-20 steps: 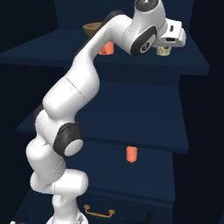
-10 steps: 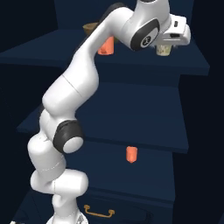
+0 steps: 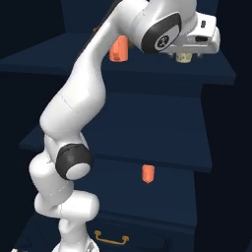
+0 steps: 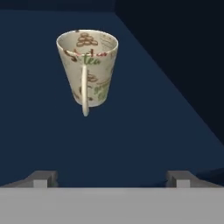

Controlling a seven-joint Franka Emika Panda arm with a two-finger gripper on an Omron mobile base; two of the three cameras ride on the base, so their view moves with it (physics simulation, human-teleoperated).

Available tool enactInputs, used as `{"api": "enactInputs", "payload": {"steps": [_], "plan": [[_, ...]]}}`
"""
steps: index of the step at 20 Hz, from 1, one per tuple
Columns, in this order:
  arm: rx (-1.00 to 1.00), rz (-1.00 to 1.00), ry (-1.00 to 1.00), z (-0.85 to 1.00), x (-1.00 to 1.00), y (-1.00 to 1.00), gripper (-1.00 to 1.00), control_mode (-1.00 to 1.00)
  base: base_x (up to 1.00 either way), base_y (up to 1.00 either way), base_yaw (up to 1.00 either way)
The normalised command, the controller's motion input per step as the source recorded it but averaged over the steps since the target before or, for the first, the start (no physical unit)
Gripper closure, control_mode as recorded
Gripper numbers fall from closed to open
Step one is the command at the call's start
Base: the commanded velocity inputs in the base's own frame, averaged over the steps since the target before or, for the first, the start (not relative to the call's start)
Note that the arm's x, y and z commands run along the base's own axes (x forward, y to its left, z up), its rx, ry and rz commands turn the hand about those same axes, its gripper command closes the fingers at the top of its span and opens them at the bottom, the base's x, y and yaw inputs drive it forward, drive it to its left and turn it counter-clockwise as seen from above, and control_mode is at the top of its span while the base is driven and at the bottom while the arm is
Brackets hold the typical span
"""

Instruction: Gather all objects into one cabinet and sort the glasses and bowls to opposite sides.

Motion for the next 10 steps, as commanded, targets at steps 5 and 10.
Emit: {"api": "enactInputs", "payload": {"steps": [5, 10], "plan": [[0.01, 0.02, 0.06, -0.10, -0.66, 0.40, -1.00, -1.00, 0.00, 0.00, 0.00], [0.01, 0.00, 0.17, -0.30, -0.69, 0.77, -1.00, -1.00, 0.00, 0.00, 0.00]]}}
